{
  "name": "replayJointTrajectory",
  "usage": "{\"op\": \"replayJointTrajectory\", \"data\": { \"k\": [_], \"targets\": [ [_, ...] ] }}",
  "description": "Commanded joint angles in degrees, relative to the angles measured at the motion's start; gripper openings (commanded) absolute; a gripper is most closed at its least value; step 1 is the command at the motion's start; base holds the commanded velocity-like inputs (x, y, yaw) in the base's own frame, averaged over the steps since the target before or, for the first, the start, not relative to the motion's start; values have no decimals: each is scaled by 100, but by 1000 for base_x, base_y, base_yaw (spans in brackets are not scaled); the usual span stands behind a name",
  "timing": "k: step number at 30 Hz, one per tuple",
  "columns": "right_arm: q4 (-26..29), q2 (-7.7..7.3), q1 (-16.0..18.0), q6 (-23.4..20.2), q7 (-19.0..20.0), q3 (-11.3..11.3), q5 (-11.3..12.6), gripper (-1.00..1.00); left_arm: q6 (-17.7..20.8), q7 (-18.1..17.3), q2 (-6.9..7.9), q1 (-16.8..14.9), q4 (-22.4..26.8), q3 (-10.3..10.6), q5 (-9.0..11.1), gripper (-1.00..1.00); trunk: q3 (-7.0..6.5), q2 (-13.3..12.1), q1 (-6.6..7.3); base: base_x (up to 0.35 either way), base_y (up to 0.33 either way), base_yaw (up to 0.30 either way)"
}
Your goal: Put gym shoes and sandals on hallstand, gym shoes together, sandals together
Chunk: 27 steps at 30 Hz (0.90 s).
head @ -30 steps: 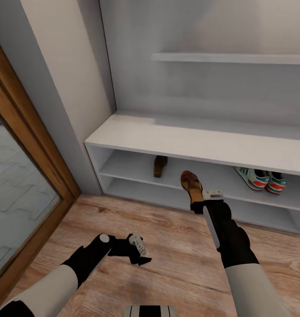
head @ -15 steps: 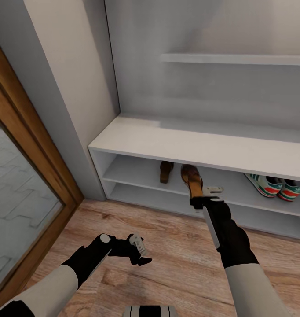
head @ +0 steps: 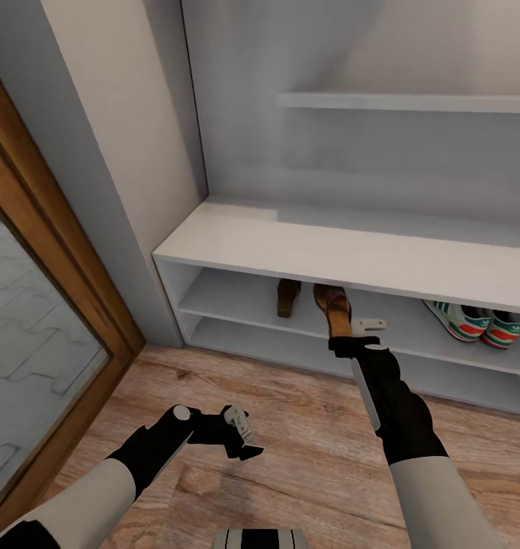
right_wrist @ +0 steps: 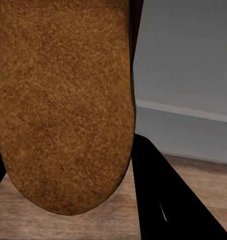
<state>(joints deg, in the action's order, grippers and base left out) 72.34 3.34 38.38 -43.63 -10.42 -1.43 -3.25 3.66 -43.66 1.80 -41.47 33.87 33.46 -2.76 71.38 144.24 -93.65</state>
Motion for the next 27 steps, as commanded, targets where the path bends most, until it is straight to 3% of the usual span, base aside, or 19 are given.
{"op": "replayJointTrajectory", "data": {
  "k": [1, 4, 7, 10, 27],
  "targets": [
    [3, 0, 3, -34, -14, -6, -7, -100, 39, -11, 5, -2, 15, 11, -5, 100, 5, 2, 1, 0, 0, 0],
    [-114, 0, 3, 34, -13, -6, 12, -100, 39, -11, 5, -2, 15, 11, -5, 100, 5, 2, 1, 0, 0, 0],
    [-523, 0, 3, 477, -13, -6, 21, -100, 40, -14, 5, -2, 15, 11, -5, 100, 5, 2, 1, 0, 0, 0],
    [-687, 0, 3, 645, -12, -6, 20, -100, 39, -12, 5, -2, 15, 11, -5, 100, 5, 2, 1, 0, 0, 0],
    [-769, 0, 3, 696, -12, -6, 26, -100, 43, -14, 5, -2, 15, 11, -5, 100, 5, 2, 1, 0, 0, 0]
  ]
}}
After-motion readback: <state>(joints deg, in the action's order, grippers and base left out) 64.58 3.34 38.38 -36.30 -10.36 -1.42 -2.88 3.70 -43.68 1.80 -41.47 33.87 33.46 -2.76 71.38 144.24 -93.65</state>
